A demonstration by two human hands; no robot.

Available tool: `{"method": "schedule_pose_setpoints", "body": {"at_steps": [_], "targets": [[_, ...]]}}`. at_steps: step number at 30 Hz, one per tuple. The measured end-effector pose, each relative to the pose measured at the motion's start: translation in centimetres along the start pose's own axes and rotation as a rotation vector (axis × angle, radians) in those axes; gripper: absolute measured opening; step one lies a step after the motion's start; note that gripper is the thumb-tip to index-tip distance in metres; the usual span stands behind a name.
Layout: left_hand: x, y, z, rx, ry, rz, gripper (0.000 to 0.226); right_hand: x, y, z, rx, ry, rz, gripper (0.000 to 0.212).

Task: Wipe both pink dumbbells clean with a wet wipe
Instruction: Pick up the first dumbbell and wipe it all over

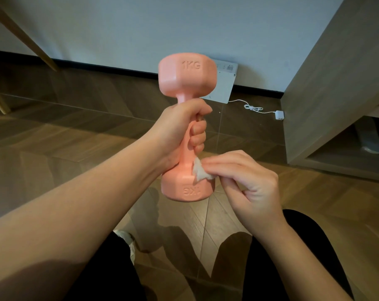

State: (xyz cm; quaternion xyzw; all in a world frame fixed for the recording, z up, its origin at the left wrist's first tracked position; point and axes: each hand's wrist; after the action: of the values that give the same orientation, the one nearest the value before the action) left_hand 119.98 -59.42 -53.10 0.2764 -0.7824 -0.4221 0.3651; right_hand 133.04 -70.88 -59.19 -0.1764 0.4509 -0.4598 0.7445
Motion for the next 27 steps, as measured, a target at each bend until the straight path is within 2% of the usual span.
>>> {"method": "schedule_pose_setpoints", "body": {"at_steps": [5, 9, 14, 17, 20, 25, 27], "targets": [[0.3, 0.1, -0.1, -0.028, -0.038, -0.023, 0.034, -0.7, 0.3, -0.3, 0.049, -0.049, -0.113, 0.028], [0.4, 0.2, -0.4, -0.007, -0.067, -0.026, 0.045, -0.2, -0.3, 0.2, 0.049, -0.004, -0.014, 0.029], [0.9, -0.1, -1.1, -0.006, -0.136, -0.039, 0.050, -0.6, 0.6, -0.1, 0.035, -0.036, -0.105, 0.025], [1.0, -0.1, -1.2, 0.004, -0.143, -0.037, 0.053, 0.2, 0.2, 0.3, 0.018, 0.000, -0.054, 0.028], [0.8, -0.1, -1.1, 0.001, -0.111, -0.046, 0.053, 0.9, -0.4, 0.5, 0.047, 0.015, -0.002, 0.031], [0.9, -0.4, -1.1, -0.024, -0.149, -0.081, 0.048, 0.0, 0.2, 0.4, 0.067, -0.037, -0.110, 0.030], [0.8, -0.5, -1.2, -0.021, -0.094, -0.068, 0.043, 0.5, -0.2, 0.7, 0.049, -0.035, -0.092, 0.026]]}}
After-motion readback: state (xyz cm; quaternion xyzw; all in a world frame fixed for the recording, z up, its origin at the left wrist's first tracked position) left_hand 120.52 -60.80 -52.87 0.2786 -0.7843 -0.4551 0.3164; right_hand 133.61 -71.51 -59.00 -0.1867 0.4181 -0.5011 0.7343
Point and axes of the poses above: each hand's wrist, its own x-axis away from the middle knuckle, its own z-axis out of the back of the hand, y = z × x, and after that the axes turned 8 degrees about -y, right-handed
